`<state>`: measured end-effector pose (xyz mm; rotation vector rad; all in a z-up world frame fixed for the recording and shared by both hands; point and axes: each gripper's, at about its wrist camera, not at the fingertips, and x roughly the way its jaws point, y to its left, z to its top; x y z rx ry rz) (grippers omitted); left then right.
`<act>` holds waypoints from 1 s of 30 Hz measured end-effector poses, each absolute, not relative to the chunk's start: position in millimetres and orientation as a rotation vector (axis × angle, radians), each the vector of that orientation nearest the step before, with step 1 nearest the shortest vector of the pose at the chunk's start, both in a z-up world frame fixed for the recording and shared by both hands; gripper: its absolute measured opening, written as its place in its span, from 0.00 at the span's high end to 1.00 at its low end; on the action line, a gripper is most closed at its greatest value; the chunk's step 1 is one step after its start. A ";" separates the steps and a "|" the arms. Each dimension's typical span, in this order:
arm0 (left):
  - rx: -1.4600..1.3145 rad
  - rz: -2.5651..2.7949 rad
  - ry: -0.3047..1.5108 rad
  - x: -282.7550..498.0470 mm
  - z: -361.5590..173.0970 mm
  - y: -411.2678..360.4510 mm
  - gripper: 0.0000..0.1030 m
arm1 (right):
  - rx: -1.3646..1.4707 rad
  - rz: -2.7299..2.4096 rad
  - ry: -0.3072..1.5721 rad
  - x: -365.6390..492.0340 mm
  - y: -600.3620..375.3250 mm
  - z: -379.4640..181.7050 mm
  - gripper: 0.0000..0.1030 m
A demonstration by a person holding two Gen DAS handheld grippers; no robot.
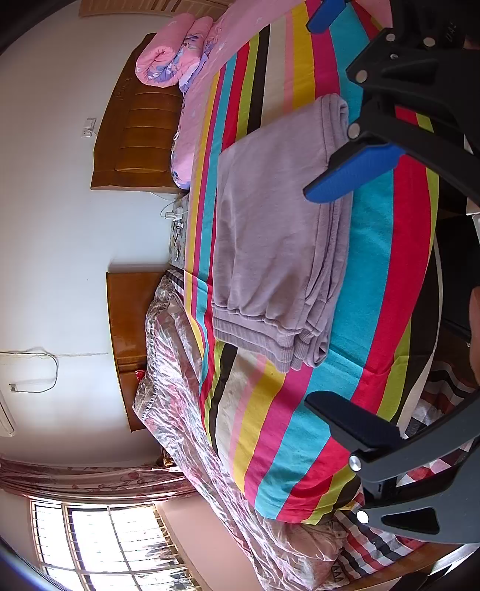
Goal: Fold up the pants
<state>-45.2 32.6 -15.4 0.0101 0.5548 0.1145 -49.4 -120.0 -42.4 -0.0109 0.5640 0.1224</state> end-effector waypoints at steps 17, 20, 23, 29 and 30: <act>0.011 0.124 0.548 -47.3 -13.9 33.7 0.01 | -0.010 0.122 0.564 -49.7 -119.4 -42.5 0.05; 0.011 0.126 0.545 -48.7 -12.6 33.1 0.01 | -0.009 0.121 0.565 -49.7 -119.3 -42.4 0.05; 0.013 0.128 0.543 -48.8 -12.2 32.3 0.01 | -0.009 0.121 0.566 -49.8 -119.2 -42.4 0.05; 0.015 0.125 0.543 -47.2 -12.2 32.0 0.01 | -0.006 0.120 0.564 -49.7 -119.3 -43.5 0.05; 0.014 0.128 0.543 -47.4 -12.3 32.1 0.01 | -0.006 0.120 0.564 -49.7 -119.2 -43.5 0.05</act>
